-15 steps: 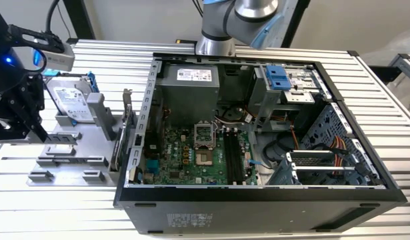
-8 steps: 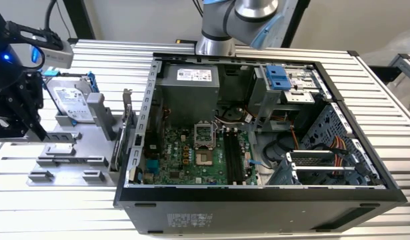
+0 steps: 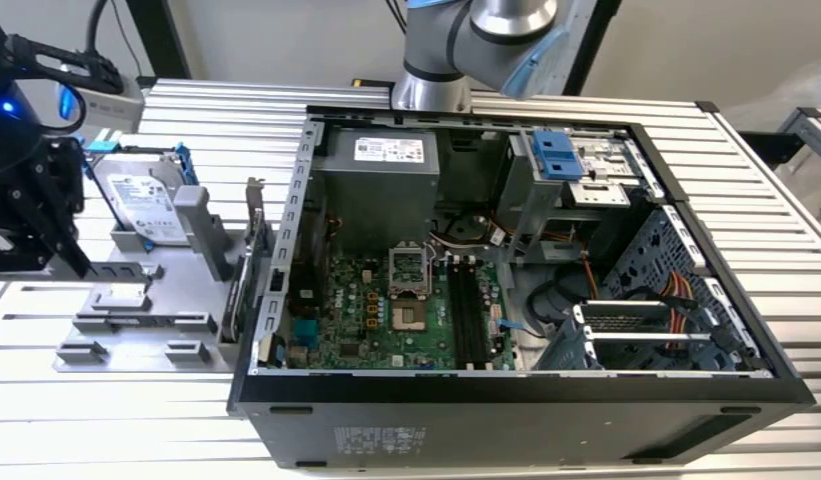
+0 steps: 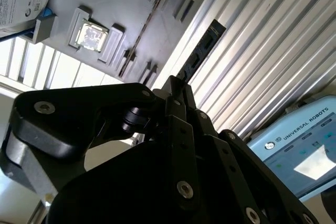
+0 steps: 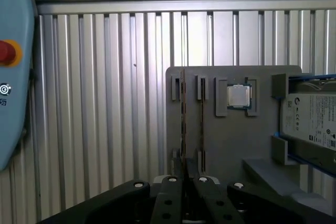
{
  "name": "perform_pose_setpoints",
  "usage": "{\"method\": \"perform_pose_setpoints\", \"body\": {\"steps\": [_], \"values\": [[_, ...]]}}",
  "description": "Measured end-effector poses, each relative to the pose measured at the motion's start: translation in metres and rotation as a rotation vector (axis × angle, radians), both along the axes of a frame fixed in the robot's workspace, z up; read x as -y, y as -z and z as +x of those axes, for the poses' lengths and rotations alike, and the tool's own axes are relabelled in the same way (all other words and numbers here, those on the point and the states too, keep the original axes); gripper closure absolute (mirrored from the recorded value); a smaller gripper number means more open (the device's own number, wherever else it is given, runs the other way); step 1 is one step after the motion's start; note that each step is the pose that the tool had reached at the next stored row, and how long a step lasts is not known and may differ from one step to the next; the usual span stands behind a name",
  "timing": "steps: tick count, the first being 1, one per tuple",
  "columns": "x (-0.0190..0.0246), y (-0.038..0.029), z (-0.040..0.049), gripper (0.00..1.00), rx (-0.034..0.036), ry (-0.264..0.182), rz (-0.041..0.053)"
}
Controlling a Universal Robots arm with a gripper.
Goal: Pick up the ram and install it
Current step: 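Pick up the ram and move it above insertion slot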
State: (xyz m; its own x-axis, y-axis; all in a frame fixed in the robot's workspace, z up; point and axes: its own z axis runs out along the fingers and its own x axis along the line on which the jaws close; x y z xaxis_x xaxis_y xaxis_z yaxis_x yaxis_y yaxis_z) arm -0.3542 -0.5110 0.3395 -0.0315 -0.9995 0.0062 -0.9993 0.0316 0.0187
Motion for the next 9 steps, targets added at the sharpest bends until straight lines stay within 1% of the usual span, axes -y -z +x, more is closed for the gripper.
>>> {"method": "perform_pose_setpoints", "body": {"steps": [9], "values": [[0.0000,-0.0042,0.0000,1.00,0.0000,0.000,0.0001]]}}
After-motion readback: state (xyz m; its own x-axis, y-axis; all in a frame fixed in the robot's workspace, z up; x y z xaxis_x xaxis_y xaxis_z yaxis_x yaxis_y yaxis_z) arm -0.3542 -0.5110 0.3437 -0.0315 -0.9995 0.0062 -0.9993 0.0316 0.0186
